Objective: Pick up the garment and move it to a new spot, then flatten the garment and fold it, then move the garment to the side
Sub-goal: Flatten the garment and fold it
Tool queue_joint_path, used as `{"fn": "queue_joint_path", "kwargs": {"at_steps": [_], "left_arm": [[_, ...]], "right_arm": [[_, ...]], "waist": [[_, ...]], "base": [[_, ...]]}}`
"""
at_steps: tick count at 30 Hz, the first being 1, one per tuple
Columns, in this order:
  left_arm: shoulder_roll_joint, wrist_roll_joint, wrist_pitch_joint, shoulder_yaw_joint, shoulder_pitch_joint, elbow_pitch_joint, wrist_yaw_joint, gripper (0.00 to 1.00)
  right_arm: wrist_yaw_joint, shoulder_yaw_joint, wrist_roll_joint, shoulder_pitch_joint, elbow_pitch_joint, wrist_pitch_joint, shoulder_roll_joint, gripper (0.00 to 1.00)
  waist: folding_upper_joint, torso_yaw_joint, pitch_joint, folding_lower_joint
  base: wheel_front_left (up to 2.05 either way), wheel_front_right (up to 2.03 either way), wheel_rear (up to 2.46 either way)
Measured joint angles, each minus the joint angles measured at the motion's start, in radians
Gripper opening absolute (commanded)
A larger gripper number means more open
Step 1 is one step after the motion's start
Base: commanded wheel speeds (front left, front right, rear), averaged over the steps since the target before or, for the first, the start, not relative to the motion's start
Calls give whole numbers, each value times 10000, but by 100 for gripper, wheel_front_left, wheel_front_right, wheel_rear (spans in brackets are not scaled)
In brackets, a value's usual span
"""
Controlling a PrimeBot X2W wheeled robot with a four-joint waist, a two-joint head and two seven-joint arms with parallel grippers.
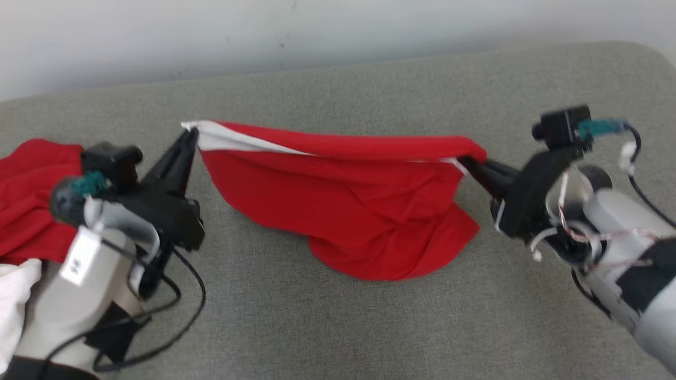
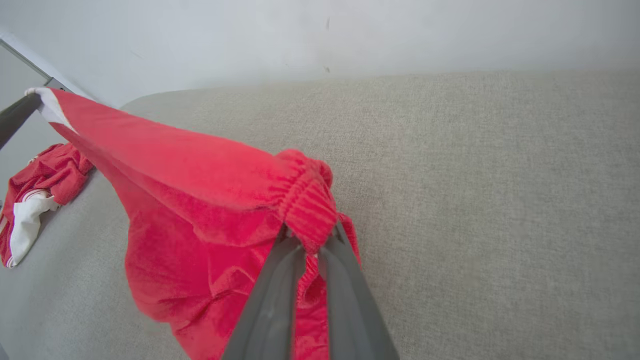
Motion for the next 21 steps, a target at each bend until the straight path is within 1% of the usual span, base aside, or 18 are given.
{"fn": "queue_joint_path", "kwargs": {"at_steps": [2, 4, 5, 8, 10, 12, 13, 15, 16, 17, 18, 21], "left_arm": [[86, -102, 290, 52, -521, 199, -42, 0], [259, -351, 625, 263, -1345, 443, -105, 0], [412, -374, 817, 351, -1867, 571, -182, 0], [809, -449, 1285, 537, -3785, 821, -184, 0], [897, -255, 1432, 531, -5089, 713, -188, 0], [746, -299, 1375, 842, -6217, 426, -188, 0], [648, -360, 1271, 1003, -6678, 268, -188, 0], [583, -483, 1080, 1193, -7315, 6, -188, 0], [598, -606, 1032, 1221, -7421, -96, -188, 0], [617, -635, 872, 1210, -7407, -40, -188, 0], [642, -635, 727, 1170, -7278, 150, -188, 0], [704, -911, 382, 1005, -5943, 543, -186, 0]], "right_arm": [[-2, 88, -81, -779, 359, 345, 316, 0], [-4, 44, -82, -1941, 817, 669, 704, 0], [-59, -61, -117, -2589, 1091, 729, 892, 0], [-357, -395, -566, -4777, 1960, 786, 1256, 0], [-539, -610, -1104, -6240, 2364, 533, 1292, 0], [-727, -1055, -1417, -7470, 2470, -82, 1292, 0], [-715, -1229, -1455, -7911, 2429, -366, 1289, 0], [-585, -1285, -1507, -8353, 2203, -717, 1275, 0], [-504, -1218, -1557, -8332, 2094, -805, 1277, 0], [-303, -1034, -1622, -8236, 2151, -890, 1325, 0], [-94, -803, -1668, -8049, 2316, -932, 1406, 0], [274, -288, -1599, -6703, 2600, -1041, 1601, 0]], "waist": [[0, -4, 181, 0], [0, -20, 394, 0], [0, -33, 508, 0], [0, -81, 878, 1], [0, -108, 1142, 1], [0, -112, 1415, 1], [0, -102, 1552, 1], [-2, -56, 1829, -1], [-3, -22, 1971, -2], [-2, 17, 2106, -2], [-2, 62, 2237, 0], [1, 220, 2511, 3]], "base": [[0, 0, 0], [0, 0, 0], [0, 0, 0], [0, 0, 0], [0, 0, 0], [0, 0, 0], [0, 0, 0], [0, 0, 0], [0, 0, 0], [0, 0, 0], [0, 0, 0], [0, 0, 0]]}}
